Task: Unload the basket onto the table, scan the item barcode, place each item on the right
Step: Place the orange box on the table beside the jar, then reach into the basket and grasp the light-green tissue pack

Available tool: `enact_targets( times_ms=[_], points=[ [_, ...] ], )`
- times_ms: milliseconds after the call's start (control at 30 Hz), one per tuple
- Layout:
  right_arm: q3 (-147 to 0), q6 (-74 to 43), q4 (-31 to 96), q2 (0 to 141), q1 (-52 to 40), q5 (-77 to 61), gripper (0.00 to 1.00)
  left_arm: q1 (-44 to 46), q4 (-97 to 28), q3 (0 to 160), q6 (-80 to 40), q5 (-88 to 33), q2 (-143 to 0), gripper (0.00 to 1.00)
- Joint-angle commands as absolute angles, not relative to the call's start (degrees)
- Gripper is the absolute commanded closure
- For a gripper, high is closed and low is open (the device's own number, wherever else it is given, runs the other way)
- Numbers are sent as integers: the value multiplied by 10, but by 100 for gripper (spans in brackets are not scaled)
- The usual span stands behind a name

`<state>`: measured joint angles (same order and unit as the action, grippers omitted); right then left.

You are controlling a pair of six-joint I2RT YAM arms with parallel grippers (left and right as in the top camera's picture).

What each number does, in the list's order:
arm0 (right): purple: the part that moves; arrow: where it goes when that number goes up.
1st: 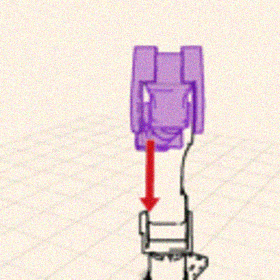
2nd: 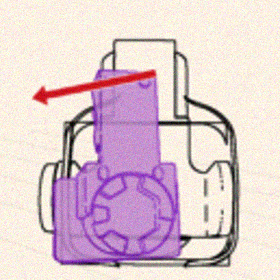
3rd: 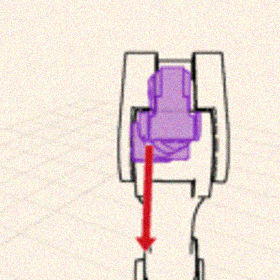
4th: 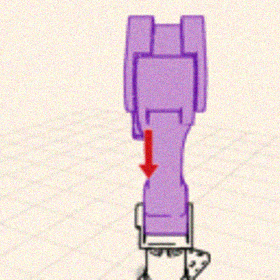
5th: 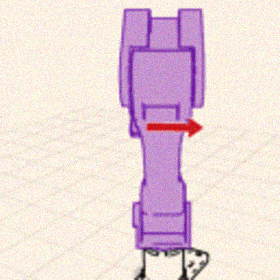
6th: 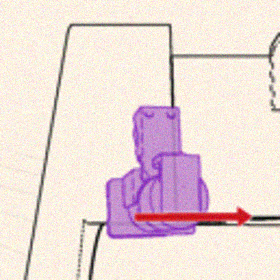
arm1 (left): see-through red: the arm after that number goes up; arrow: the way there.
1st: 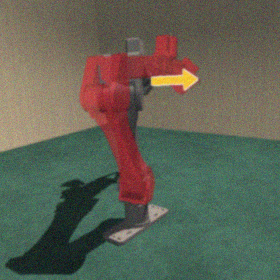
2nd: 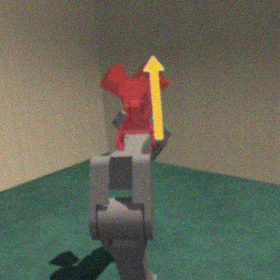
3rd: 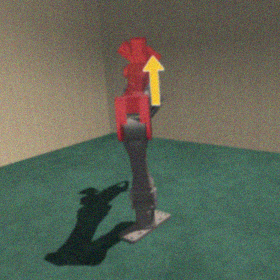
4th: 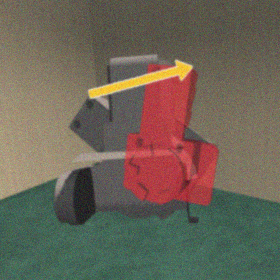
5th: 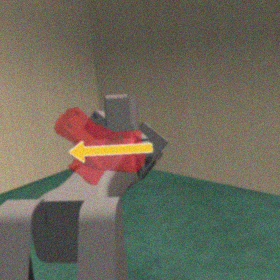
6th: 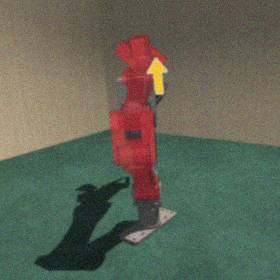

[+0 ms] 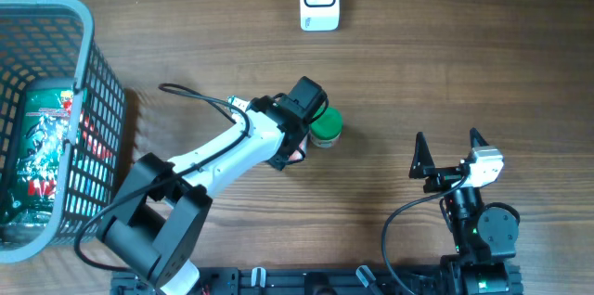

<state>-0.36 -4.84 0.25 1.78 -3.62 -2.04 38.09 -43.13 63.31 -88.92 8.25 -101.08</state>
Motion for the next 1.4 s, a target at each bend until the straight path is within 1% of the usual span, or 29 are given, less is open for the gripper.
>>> enact_targets(
  times_ms=[0,133,167,200,233,300,367,400,467,567,600,700,767,867,1067,1200,1300,1333,1367],
  points=[
    [-5,-45,1,17,-39,-15,0,366,-458,679,-828,128,-931,0],
    [-5,-45,1,17,-39,-15,0,326,-528,811,-679,210,-815,0],
    [-5,-45,1,17,-39,-15,0,312,-547,840,-664,232,-795,0],
    [-5,-45,1,17,-39,-15,0,285,-578,877,-660,270,-767,0],
    [-5,-45,1,17,-39,-15,0,241,-604,907,-660,313,-732,0],
    [-5,-45,1,17,-39,-15,0,173,-613,912,-663,338,-693,0],
    [-5,-45,1,17,-39,-15,0,95,-630,912,-667,335,-673,0],
    [-5,-45,1,17,-39,-15,0,20,-660,912,-681,322,-668,0],
    [-5,-45,1,17,-39,-15,0,-95,-703,911,-695,284,-676,0],
    [-5,-45,1,17,-39,-15,0,-259,-744,911,-692,178,-721,0],
    [-5,-45,1,17,-39,-15,0,-302,-748,911,-680,142,-743,0],
    [-5,-45,1,17,-39,-15,0,-383,-748,911,-625,68,-806,0],
    [-5,-45,1,17,-39,-15,0,-410,-748,911,-578,54,-867,0],
    [-5,-45,1,17,-39,-15,0,-411,-754,911,-522,58,-953,0],
    [-5,-45,1,17,-39,-15,0,-409,-799,908,-512,60,-1093,0],
    [-5,-45,1,17,-39,-15,0,-409,-801,887,-512,72,-1146,1],
    [-5,-45,1,17,-39,-15,0,-406,-784,861,-512,90,-1153,1],
    [-5,-45,1,17,-39,-15,0,-407,-775,850,-512,97,-1153,4],
    [-5,-45,1,17,-39,-15,0,-407,-769,841,-512,105,-1153,11]
  ],
)
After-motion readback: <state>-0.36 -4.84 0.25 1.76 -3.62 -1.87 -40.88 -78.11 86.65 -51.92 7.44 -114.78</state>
